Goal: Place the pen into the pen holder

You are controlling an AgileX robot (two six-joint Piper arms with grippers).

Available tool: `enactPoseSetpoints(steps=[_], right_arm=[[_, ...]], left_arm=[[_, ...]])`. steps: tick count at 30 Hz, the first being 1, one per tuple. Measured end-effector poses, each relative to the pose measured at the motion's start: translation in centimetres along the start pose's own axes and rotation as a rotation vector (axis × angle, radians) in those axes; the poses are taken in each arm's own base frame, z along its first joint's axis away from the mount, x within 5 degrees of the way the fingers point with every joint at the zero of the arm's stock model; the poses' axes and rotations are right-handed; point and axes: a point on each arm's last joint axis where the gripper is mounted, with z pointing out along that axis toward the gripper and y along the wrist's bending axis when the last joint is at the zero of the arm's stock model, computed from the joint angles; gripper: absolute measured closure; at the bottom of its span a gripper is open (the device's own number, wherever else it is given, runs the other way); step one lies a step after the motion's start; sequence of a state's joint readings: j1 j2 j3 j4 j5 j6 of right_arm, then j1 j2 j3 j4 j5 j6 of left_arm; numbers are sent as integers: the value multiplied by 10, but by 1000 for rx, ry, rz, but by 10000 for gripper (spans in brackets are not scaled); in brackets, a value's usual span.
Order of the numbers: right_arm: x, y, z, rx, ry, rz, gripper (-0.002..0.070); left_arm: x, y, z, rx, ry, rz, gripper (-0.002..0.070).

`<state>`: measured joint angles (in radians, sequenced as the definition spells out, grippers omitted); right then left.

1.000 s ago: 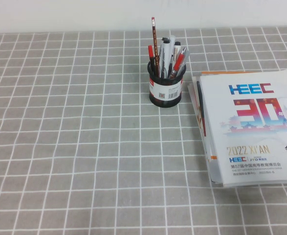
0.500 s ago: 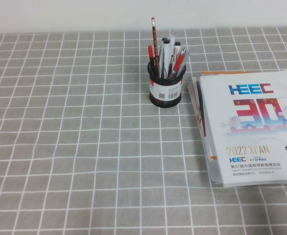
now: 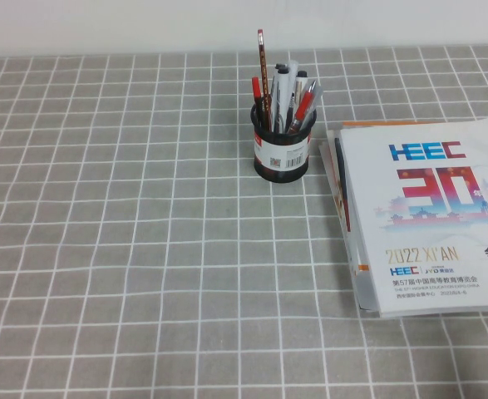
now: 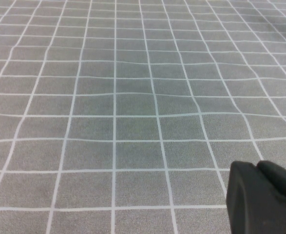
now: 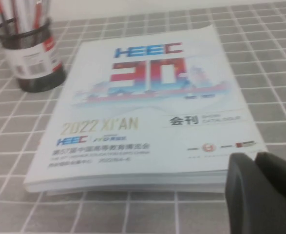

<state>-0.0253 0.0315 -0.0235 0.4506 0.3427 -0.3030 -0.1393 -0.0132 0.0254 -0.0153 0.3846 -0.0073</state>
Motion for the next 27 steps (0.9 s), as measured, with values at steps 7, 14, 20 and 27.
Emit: enactPoseSetpoints(steps=[7,14,20,27], right_arm=[[15,-7,1,51,26,56,688],[19,-9,1,69,60,68,688],[19,-9,1,70,64,65,688],[19,-9,1,70,64,65,688]], left_arm=[[0,0,0,0,0,0,680],[0,0,0,0,0,0,680],[0,0,0,0,0,0,680],[0,0,0,0,0,0,680]])
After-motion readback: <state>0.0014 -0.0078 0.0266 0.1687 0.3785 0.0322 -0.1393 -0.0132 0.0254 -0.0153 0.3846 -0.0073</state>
